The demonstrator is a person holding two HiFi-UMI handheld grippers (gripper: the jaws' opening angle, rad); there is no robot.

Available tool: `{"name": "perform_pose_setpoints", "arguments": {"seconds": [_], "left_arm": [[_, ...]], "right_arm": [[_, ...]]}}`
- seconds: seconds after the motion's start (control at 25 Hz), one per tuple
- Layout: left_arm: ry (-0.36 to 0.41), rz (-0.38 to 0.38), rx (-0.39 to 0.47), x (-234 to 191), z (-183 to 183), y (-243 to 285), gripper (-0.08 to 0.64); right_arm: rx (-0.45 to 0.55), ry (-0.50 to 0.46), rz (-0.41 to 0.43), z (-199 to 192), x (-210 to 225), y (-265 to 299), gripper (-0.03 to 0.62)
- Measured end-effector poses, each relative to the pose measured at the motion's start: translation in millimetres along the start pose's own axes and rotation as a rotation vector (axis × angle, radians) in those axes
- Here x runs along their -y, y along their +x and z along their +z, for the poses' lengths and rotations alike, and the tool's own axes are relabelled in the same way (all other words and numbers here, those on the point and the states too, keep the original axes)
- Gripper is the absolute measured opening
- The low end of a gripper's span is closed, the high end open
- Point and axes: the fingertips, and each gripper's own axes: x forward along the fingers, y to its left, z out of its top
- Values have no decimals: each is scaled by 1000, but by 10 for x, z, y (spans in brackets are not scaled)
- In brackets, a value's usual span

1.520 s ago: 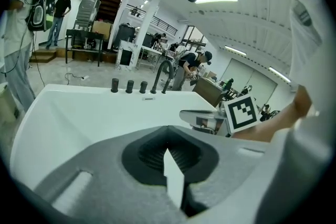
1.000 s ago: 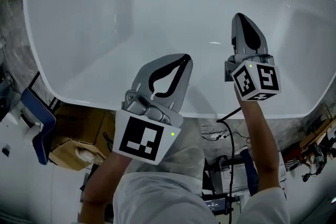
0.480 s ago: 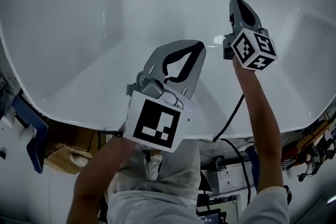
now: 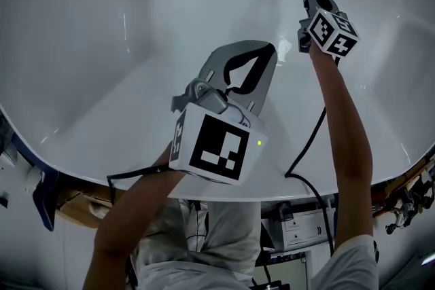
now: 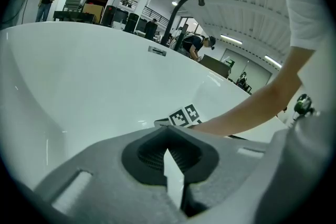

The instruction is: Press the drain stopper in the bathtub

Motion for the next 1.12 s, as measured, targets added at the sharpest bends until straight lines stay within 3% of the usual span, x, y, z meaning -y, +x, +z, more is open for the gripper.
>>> {"name": "perform_pose_setpoints", "arguments": {"seconds": [0.28, 0.64, 0.84, 1.12], "left_arm": [[-21, 10, 1, -115, -144, 171, 0], [-62, 31, 30, -218, -180, 297, 0], [-62, 28, 30, -203, -224, 314, 0], [-97, 36, 37, -227, -301, 317, 0]], "right_arm": [[-95, 41, -56, -195, 358, 555, 0], [-227, 2, -115, -517, 503, 890, 0], [-257, 61, -151, -562, 629, 906, 0], [-271, 158, -115, -615, 652, 943, 0]]}}
